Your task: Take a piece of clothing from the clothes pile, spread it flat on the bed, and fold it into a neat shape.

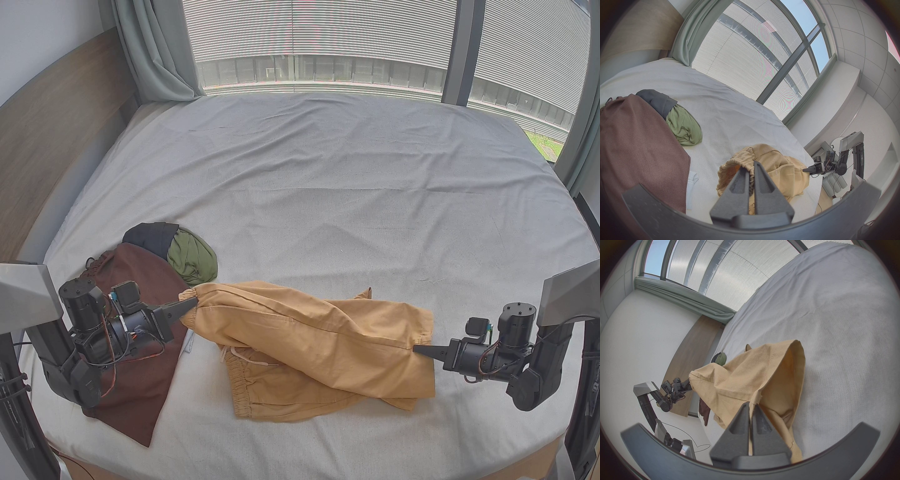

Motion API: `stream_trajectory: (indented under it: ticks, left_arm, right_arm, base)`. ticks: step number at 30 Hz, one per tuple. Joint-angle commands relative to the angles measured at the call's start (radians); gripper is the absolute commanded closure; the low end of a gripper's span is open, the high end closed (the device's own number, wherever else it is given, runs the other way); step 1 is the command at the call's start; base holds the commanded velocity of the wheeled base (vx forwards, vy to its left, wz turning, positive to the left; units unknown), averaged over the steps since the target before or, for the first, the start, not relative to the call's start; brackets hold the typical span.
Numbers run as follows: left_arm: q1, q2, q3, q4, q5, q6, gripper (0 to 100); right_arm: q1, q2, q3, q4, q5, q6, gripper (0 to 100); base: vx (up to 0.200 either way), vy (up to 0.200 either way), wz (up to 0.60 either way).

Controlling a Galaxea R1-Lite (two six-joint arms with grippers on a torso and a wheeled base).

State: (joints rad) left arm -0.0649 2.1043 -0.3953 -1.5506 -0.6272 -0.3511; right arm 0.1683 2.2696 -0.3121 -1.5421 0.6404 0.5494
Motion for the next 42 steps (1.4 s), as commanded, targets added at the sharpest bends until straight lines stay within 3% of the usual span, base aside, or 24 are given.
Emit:
stream_trajectory:
  ticks: [1,4,17,29,30,42]
  left_arm:
    - [0.002,0.002,-0.007,0.000,0.001,0.000,100]
    - [0.005,0.002,-0.010,0.000,0.001,-0.002,100]
    - [0.016,0.013,-0.028,0.000,0.004,-0.003,100]
    - [0.013,0.008,-0.027,0.000,0.014,-0.003,100]
    - [0.013,0.008,-0.027,0.000,0.014,-0.003,100]
    - [0.011,0.005,-0.023,0.000,0.014,-0.003,100]
  right_arm:
    - [-0.032,-0.068,0.025,0.000,0.050,0.000,100]
    - [-0.050,-0.104,0.051,0.000,0.120,0.000,100]
    - [-0.084,-0.165,0.102,0.000,0.274,-0.003,100]
    - [-0.072,-0.107,0.074,-0.001,0.277,-0.025,100]
    - [-0.072,-0.107,0.074,-0.001,0.275,-0.028,0]
    - [-0.064,-0.019,-0.007,-0.001,0.275,-0.028,0]
  base:
    - [0.000,0.000,0.00]
    - [0.000,0.000,0.00]
    - [0.000,0.000,0.00]
    - [0.000,0.000,0.00]
    - [0.000,0.000,0.00]
    - [0.000,0.000,0.00]
